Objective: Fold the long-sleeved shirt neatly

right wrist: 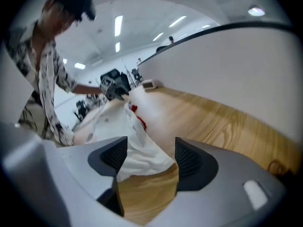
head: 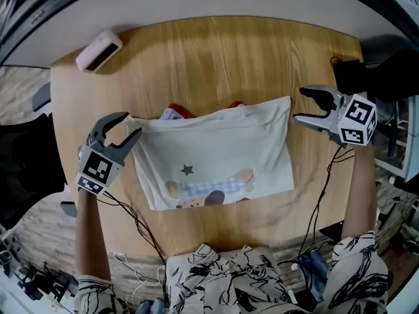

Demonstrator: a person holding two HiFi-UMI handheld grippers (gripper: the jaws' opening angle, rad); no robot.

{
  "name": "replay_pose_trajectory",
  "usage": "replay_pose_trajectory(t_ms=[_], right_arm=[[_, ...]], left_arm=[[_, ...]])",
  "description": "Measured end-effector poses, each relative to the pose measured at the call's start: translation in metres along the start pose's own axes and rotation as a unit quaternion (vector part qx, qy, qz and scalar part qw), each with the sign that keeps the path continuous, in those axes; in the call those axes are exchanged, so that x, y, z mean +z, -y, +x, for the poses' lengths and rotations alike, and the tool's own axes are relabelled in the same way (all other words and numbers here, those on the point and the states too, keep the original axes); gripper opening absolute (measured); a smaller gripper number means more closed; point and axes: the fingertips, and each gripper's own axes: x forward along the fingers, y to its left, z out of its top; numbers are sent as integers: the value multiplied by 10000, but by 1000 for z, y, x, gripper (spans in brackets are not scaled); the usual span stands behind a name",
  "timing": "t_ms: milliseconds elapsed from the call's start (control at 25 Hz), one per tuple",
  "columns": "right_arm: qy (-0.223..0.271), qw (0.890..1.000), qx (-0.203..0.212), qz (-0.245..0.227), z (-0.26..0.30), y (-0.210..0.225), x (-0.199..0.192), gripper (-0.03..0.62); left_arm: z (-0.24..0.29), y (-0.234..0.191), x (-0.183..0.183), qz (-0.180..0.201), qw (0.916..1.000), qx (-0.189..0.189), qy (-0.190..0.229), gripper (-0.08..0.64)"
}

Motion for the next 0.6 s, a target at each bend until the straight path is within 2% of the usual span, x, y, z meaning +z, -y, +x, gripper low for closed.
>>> replay_pose_trajectory(t_ms=[80,160,200,320,440,600], right_arm=[[-478,9947,-313,-855,14,0,-7,310],[-855,9838,-443,-1509,29,-2,-12,278],[-1042,9767,-462,-1817,35,-4,-14,261],[-1391,9517,-315,-2718,53,-17,-17,261],[-1339,9346,-97,-3293,68,-34,-14,253],[-1517,9178,-155,-3666,77,-33,-20,189]], left_arm=[[3,4,-3,251,9996,-68,-107,199],[5,6,-4,494,9985,-130,-174,199],[6,8,-3,594,9979,-175,-183,196],[9,20,-4,934,9946,-412,-189,195],[10,32,-2,1288,9896,-617,-181,193],[18,35,-19,1878,9779,-650,-649,186]])
